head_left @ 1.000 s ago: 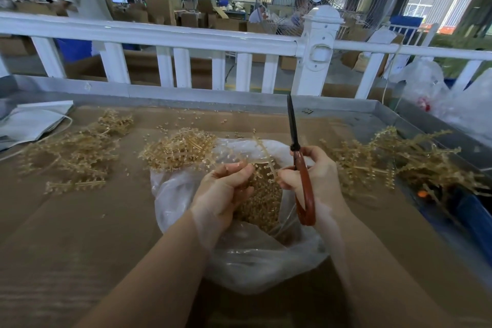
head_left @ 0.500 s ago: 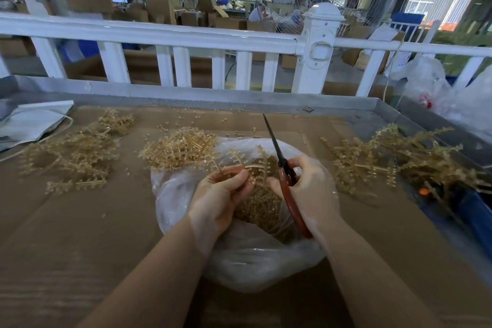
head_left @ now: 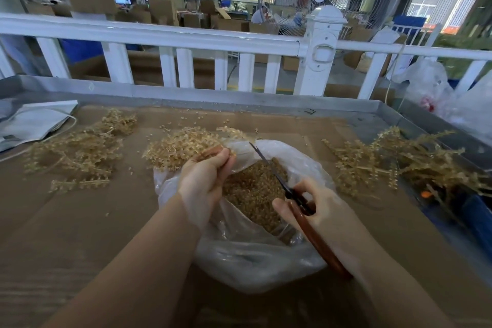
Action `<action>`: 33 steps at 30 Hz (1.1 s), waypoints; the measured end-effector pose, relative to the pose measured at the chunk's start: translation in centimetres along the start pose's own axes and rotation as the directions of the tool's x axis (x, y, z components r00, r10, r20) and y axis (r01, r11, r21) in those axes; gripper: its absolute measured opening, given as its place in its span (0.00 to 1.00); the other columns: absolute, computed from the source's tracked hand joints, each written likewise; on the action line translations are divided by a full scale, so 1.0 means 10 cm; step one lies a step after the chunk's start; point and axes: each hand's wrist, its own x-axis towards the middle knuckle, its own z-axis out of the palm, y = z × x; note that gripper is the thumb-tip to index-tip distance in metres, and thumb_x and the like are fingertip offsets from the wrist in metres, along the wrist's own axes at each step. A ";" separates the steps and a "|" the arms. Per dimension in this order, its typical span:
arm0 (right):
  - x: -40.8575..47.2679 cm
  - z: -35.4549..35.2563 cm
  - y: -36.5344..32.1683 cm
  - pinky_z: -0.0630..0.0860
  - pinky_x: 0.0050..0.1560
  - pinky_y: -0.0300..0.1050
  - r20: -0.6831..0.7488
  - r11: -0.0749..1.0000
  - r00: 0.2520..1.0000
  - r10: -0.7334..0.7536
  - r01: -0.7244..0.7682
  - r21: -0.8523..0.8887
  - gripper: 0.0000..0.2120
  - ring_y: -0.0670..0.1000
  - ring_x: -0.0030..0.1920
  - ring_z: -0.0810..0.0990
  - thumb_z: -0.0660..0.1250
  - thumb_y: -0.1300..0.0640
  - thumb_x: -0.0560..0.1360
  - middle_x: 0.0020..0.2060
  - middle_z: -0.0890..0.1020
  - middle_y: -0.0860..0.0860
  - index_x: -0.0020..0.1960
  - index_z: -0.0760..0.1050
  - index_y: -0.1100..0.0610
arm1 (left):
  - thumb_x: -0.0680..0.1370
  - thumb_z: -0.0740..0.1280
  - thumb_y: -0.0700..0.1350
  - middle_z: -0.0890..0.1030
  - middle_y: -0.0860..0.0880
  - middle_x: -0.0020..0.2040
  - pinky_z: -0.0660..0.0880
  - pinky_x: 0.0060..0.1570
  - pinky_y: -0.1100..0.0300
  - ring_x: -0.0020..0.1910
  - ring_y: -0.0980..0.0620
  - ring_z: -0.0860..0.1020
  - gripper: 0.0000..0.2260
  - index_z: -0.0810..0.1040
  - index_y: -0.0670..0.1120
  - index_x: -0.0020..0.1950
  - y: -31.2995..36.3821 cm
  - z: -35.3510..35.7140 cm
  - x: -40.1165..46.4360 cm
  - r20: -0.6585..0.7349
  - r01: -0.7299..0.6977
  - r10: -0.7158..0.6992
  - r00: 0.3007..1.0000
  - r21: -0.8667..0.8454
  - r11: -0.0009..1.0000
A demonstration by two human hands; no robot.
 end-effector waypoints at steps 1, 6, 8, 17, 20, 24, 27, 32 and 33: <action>0.00 -0.02 0.00 0.77 0.42 0.40 0.010 1.000 1.000 0.004 -0.004 -0.023 0.14 0.40 0.39 0.79 0.66 0.36 0.71 0.38 0.80 0.43 0.45 0.72 0.46 | 0.74 0.66 0.29 0.78 0.43 0.41 0.79 0.30 0.64 0.39 0.50 0.81 0.05 0.74 0.37 0.43 0.03 0.01 0.01 -0.010 -0.010 0.010 1.000 -0.031 0.999; 0.02 -0.02 -0.05 0.78 0.47 0.45 0.090 0.998 0.996 0.004 0.002 -0.059 0.16 0.42 0.41 0.79 0.66 0.36 0.71 0.40 0.80 0.44 0.46 0.71 0.47 | 0.73 0.66 0.29 0.79 0.43 0.38 0.78 0.28 0.65 0.30 0.52 0.82 0.05 0.75 0.37 0.44 0.05 0.03 0.00 0.035 0.009 -0.007 0.999 -0.042 0.999; 0.03 0.00 -0.07 0.78 0.46 0.44 0.100 0.999 0.995 -0.008 0.011 -0.034 0.16 0.41 0.42 0.79 0.66 0.35 0.70 0.41 0.79 0.44 0.46 0.71 0.47 | 0.74 0.65 0.29 0.80 0.44 0.35 0.77 0.27 0.65 0.29 0.53 0.82 0.05 0.75 0.37 0.46 0.02 0.00 -0.03 0.083 0.044 -0.041 0.996 -0.029 0.999; 0.04 0.03 -0.04 0.77 0.45 0.42 0.081 0.999 0.996 -0.029 0.026 0.033 0.14 0.41 0.40 0.79 0.66 0.37 0.71 0.39 0.79 0.44 0.46 0.72 0.47 | 0.73 0.66 0.28 0.80 0.44 0.35 0.81 0.33 0.58 0.29 0.53 0.81 0.07 0.74 0.38 0.46 0.03 -0.06 -0.01 0.087 -0.005 0.000 0.996 0.065 0.998; 0.09 0.06 -0.07 0.76 0.43 0.40 0.075 0.999 0.997 -0.035 0.033 0.021 0.15 0.41 0.39 0.78 0.66 0.36 0.71 0.38 0.79 0.45 0.44 0.71 0.48 | 0.73 0.66 0.28 0.81 0.46 0.30 0.79 0.29 0.62 0.28 0.53 0.81 0.07 0.74 0.38 0.46 -0.03 -0.08 -0.01 0.110 -0.004 -0.006 0.994 0.098 0.995; 0.14 0.12 -0.09 0.75 0.40 0.40 0.064 0.999 0.997 -0.037 0.038 -0.009 0.16 0.42 0.39 0.78 0.67 0.36 0.71 0.37 0.78 0.45 0.44 0.70 0.48 | 0.73 0.64 0.27 0.81 0.45 0.33 0.79 0.30 0.62 0.29 0.53 0.81 0.09 0.74 0.40 0.45 -0.15 -0.09 -0.02 0.162 -0.005 -0.020 0.987 0.151 0.989; 0.16 0.15 -0.10 0.69 0.36 0.36 0.044 0.998 0.998 -0.049 0.051 -0.045 0.16 0.40 0.38 0.76 0.66 0.36 0.71 0.36 0.77 0.43 0.44 0.69 0.47 | 0.73 0.64 0.26 0.81 0.46 0.32 0.79 0.30 0.63 0.29 0.53 0.81 0.10 0.74 0.41 0.44 -0.20 -0.10 -0.03 0.185 0.000 -0.032 0.982 0.170 0.986; 0.17 0.19 -0.08 0.65 0.33 0.32 0.021 0.997 0.998 -0.057 0.058 -0.042 0.15 0.39 0.36 0.75 0.66 0.37 0.72 0.34 0.76 0.42 0.43 0.68 0.47 | 0.73 0.64 0.27 0.81 0.46 0.32 0.79 0.31 0.63 0.30 0.53 0.82 0.10 0.74 0.41 0.44 -0.22 -0.13 -0.05 0.198 0.018 -0.058 0.978 0.198 0.980; 0.17 0.20 -0.07 0.64 0.33 0.32 0.020 0.997 0.998 -0.060 0.061 -0.043 0.15 0.39 0.36 0.75 0.66 0.37 0.72 0.34 0.76 0.42 0.43 0.68 0.47 | 0.73 0.64 0.27 0.81 0.46 0.31 0.79 0.31 0.63 0.30 0.53 0.82 0.10 0.74 0.41 0.44 -0.22 -0.13 -0.05 0.197 0.022 -0.062 0.978 0.201 0.979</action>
